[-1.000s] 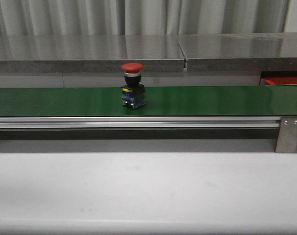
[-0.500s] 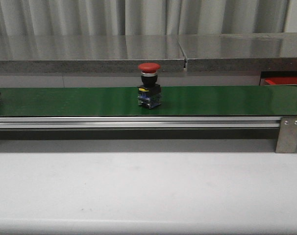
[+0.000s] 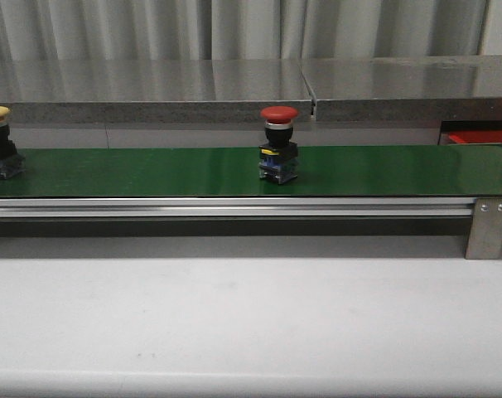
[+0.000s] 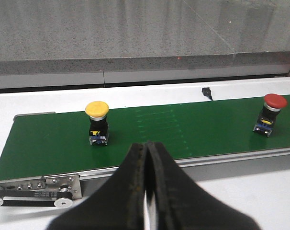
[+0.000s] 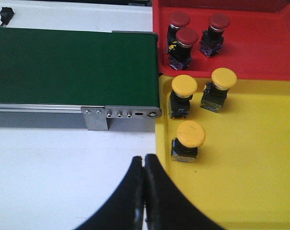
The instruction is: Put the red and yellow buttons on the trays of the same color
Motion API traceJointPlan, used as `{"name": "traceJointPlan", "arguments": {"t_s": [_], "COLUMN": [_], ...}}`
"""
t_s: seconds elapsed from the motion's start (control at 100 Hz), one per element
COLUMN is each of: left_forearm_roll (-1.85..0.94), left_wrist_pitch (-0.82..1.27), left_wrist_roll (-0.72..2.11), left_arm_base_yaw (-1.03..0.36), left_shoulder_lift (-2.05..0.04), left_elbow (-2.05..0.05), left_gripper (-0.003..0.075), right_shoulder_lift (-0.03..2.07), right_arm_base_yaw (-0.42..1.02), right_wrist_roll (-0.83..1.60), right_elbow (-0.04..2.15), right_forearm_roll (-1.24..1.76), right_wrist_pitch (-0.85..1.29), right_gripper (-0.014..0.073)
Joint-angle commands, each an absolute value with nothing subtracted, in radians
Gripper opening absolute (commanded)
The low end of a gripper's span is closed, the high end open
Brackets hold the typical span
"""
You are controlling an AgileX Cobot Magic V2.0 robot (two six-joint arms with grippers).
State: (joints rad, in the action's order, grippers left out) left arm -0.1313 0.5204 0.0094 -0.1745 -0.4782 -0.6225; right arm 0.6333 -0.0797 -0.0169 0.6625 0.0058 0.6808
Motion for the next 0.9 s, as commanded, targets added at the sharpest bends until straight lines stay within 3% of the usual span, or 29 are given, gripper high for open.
{"name": "traceJointPlan", "arguments": {"t_s": [0.0, 0.89], "left_forearm_roll": [-0.146, -0.146], "left_wrist_pitch": [0.453, 0.453], "left_wrist_roll": [0.0, 0.0], "left_arm_base_yaw": [-0.184, -0.184], "left_shoulder_lift": [-0.48, -0.48], "left_elbow": [-0.647, -0.647], "left_gripper": [-0.002, -0.002], "right_shoulder_lift": [0.631, 0.704], "right_arm_base_yaw": [-0.08, -0.078], "right_wrist_roll": [-0.014, 0.006], "right_elbow": [0.688, 0.766], "right_forearm_roll": [-0.006, -0.01], "right_wrist_pitch": [0.613, 0.635], "right_gripper": [-0.0067, -0.0067]}}
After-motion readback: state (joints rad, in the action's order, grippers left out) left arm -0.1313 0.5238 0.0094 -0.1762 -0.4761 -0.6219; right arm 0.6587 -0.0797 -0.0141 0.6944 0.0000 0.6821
